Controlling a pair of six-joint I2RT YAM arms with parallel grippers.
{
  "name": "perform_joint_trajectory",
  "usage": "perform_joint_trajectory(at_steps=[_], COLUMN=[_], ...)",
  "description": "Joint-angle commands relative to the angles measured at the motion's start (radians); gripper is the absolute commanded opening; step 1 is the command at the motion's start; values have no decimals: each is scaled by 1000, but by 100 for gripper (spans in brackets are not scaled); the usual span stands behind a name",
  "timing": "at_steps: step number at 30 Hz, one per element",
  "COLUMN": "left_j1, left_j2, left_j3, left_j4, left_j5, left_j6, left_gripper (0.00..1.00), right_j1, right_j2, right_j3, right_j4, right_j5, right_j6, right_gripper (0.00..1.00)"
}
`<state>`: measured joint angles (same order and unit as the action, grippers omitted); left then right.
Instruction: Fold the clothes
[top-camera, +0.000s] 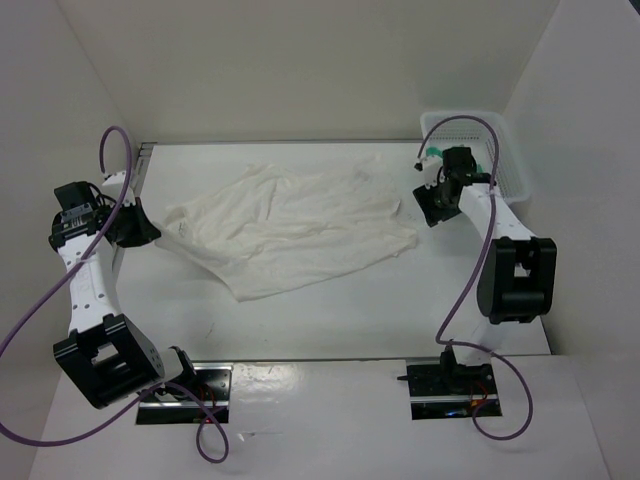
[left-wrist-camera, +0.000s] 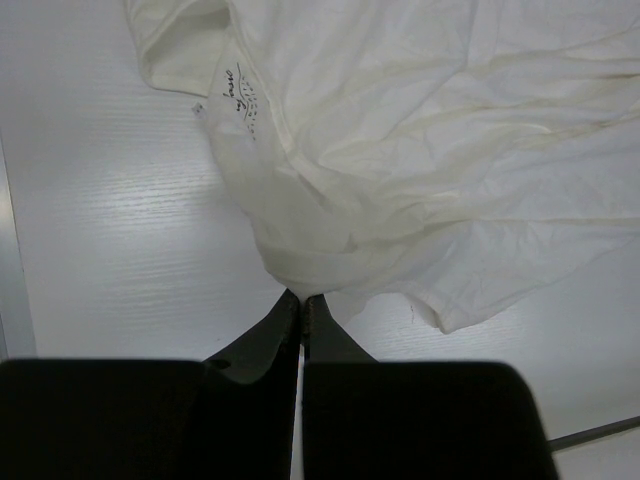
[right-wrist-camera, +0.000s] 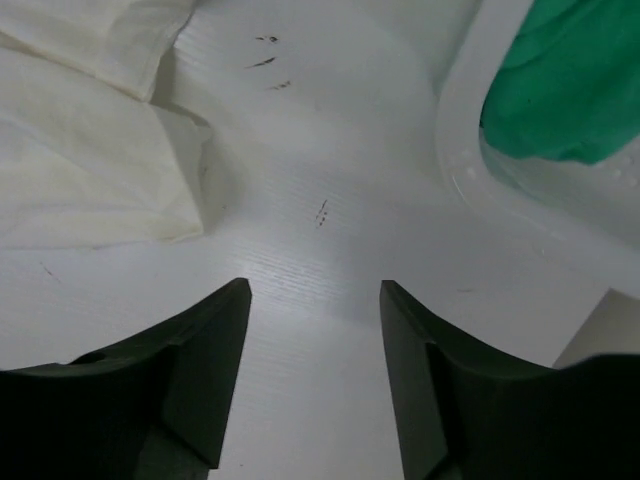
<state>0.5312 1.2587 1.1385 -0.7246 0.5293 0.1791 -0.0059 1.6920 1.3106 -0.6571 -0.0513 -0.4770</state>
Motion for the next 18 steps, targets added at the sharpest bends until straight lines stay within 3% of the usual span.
perform_joint_trajectory(at_steps=[1, 4, 7, 13, 18], left_j1=[-4, -4, -4, -13, -13], left_j2=[-10, -10, -10, -1, -1], left_j3=[-5, -5, -5, -5, -5], left_j4=[17, 17, 17, 17, 17], left_j5=[23, 23, 23, 14, 14], left_j6=[-9, -9, -9, -9, -9], left_gripper=[0, 0, 0, 0, 0], right_j1=[76, 179, 295, 383, 437], right_j2=[-110, -167, -233, -256, -200], right_j3=[-57, -134, -223, -284, -327], right_j4=[65, 56, 91, 120, 163], right_j5=[62, 27, 100, 111, 191], right_j6=[5, -73, -146, -244, -284], right_gripper=[66, 67, 69, 83, 85])
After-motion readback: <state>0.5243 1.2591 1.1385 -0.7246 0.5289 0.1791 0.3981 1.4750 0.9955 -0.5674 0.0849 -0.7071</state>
